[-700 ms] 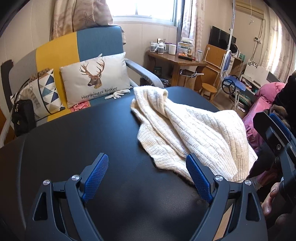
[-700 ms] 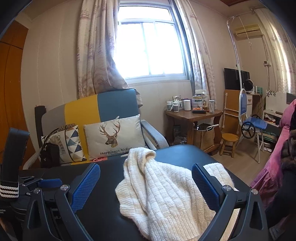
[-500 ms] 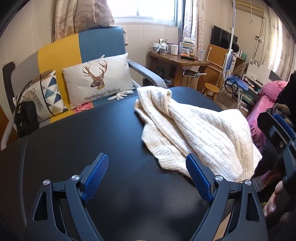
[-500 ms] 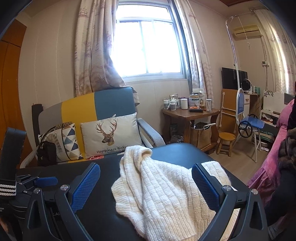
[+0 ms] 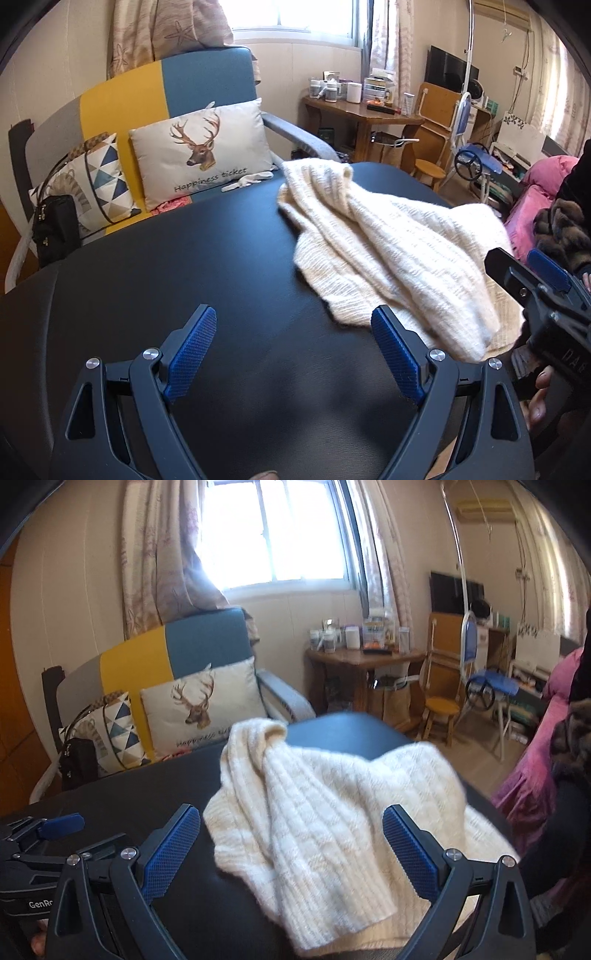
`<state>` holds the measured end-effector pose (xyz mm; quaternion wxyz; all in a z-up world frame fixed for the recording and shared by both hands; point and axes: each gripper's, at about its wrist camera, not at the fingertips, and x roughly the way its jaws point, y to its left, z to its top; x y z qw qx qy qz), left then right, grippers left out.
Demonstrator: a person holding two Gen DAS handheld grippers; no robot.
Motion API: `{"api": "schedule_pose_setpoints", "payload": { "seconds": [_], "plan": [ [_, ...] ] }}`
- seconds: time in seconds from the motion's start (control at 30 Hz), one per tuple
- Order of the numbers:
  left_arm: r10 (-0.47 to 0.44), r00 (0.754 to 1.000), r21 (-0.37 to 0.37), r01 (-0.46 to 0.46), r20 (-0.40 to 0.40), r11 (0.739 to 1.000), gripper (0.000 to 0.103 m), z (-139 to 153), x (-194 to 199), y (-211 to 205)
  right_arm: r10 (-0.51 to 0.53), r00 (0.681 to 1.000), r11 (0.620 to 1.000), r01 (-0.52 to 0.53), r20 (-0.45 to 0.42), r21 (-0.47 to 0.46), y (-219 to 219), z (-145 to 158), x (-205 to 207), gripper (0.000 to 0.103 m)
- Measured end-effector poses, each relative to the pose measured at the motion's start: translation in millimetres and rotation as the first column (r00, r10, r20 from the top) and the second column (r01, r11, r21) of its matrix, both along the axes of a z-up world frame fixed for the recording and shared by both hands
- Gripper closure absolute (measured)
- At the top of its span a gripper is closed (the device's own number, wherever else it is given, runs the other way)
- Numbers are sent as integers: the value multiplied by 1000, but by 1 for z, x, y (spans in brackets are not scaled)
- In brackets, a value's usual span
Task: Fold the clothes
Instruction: 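Move both open grippers toward the crumpled cream sweater on the table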
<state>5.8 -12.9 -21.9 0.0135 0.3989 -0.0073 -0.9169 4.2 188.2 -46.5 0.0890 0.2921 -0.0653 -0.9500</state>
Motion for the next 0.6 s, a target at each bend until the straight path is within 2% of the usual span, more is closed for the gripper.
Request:
{"api": "schedule_pose_setpoints", "payload": {
  "seconds": [0.2, 0.27, 0.43, 0.53, 0.6],
  "plan": [
    [51, 999, -58, -51, 2, 997, 14, -20, 11, -20, 56, 995, 993, -46, 88, -111, 8, -15, -2, 1],
    [60, 998, -62, -59, 16, 996, 14, -29, 17, -28, 80, 992, 991, -69, 96, -117, 10, -13, -2, 1],
    [104, 994, -45, -103, 26, 994, 14, -44, 36, -53, 143, 983, 990, -144, 114, -4, 1, -7, -10, 0],
    [136, 990, -39, -135, 31, 990, 14, -51, 47, -69, 142, 982, 988, -149, 122, 49, -2, -6, -22, 0],
    [155, 986, -2, -156, 68, 988, 14, -54, 48, -84, 144, 979, 984, -156, 145, 81, -6, -9, -36, 0]
  ]
}}
